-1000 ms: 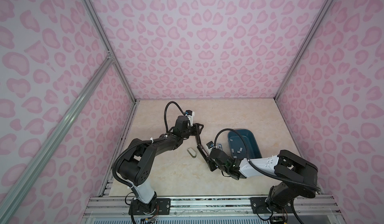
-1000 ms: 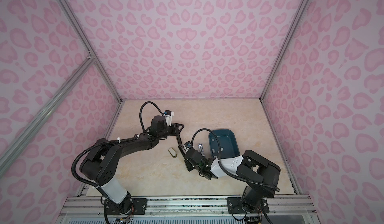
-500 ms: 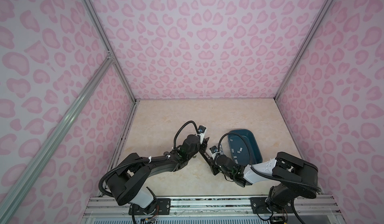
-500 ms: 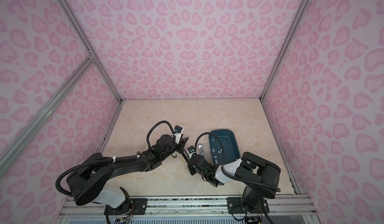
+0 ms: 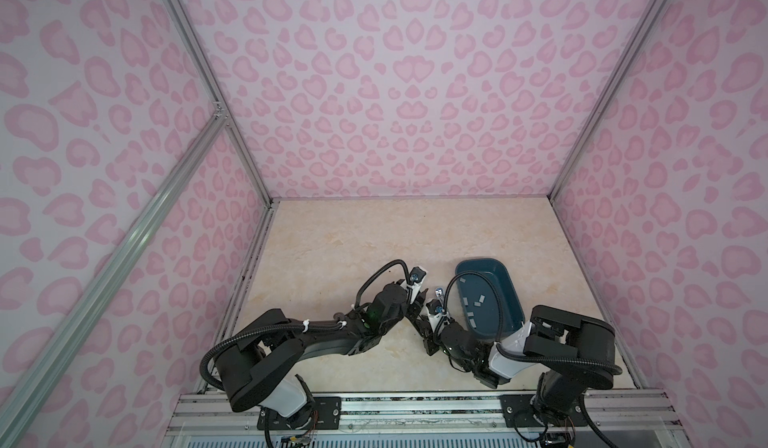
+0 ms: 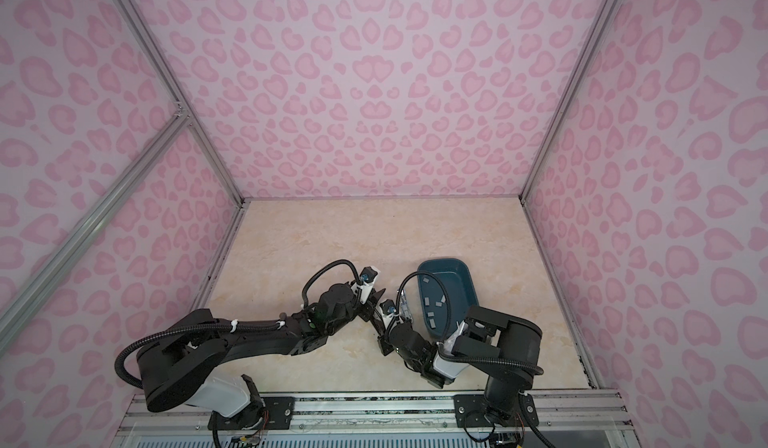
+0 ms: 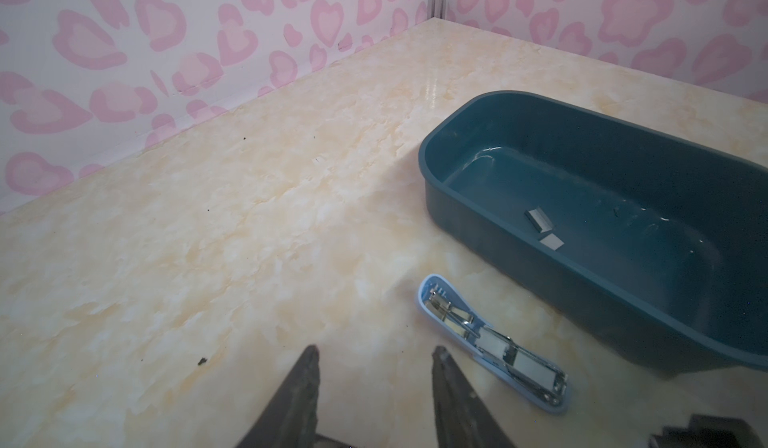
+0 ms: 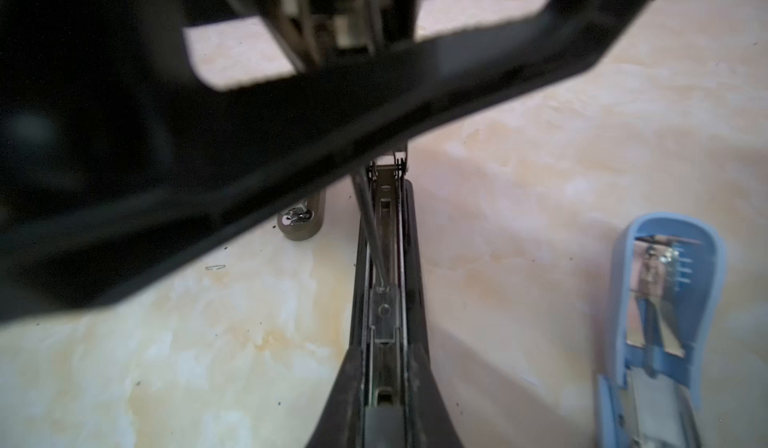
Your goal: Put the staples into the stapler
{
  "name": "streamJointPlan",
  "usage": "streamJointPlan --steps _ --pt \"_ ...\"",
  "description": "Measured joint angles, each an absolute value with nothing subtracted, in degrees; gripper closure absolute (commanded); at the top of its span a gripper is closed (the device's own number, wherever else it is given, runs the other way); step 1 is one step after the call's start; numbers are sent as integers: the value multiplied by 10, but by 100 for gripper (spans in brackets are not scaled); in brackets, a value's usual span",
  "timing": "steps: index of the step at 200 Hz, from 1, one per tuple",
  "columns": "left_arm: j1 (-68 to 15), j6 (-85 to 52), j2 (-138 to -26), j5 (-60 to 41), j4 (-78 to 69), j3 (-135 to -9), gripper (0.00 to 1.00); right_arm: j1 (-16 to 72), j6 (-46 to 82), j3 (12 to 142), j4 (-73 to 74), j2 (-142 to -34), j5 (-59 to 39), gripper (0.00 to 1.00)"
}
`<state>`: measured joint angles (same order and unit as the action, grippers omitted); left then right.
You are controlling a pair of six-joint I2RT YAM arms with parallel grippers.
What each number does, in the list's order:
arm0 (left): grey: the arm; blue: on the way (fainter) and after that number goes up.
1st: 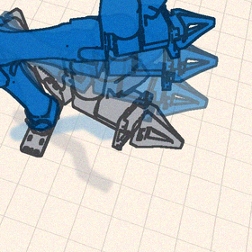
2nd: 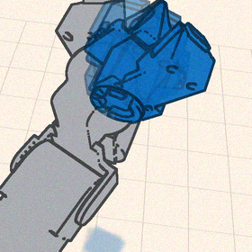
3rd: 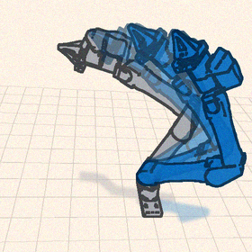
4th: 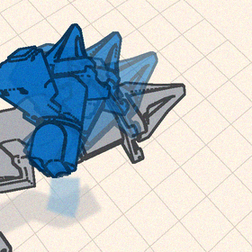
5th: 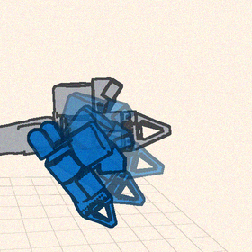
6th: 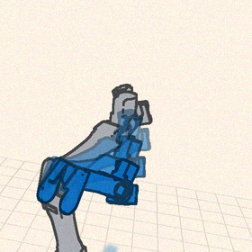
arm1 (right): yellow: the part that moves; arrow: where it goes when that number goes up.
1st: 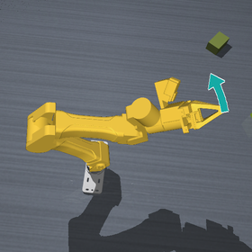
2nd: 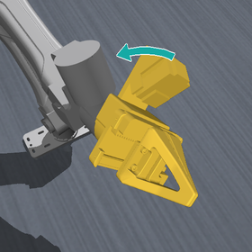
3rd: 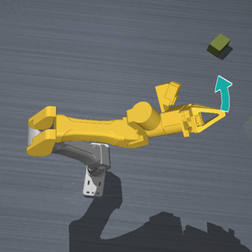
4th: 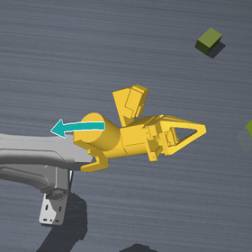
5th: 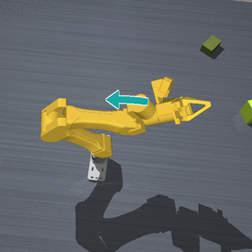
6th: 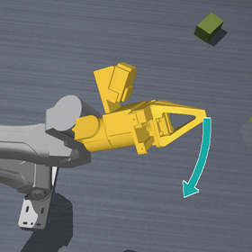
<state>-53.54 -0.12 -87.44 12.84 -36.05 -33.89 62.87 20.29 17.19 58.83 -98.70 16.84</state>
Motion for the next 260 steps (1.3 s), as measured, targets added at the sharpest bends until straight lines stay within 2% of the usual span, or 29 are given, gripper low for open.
streamJointPlan --steps 17,55,103,177,233,260 --pt "-537 5 -880 127 -369 -339 55 629 205 171 604 -997 173 93" --pt "-544 12 -886 120 -391 -331 55 633 204 159 636 -1010 186 78" --pt "-551 27 -891 124 -393 -331 57 636 207 139 656 -1019 195 69" --pt "-555 32 -898 125 -394 -338 57 640 198 102 726 -1032 194 77" --pt "-557 41 -903 124 -395 -340 57 641 184 98 748 -1034 190 87" --pt "-558 45 -908 113 -394 -341 49 641 184 98 752 -1039 190 89"
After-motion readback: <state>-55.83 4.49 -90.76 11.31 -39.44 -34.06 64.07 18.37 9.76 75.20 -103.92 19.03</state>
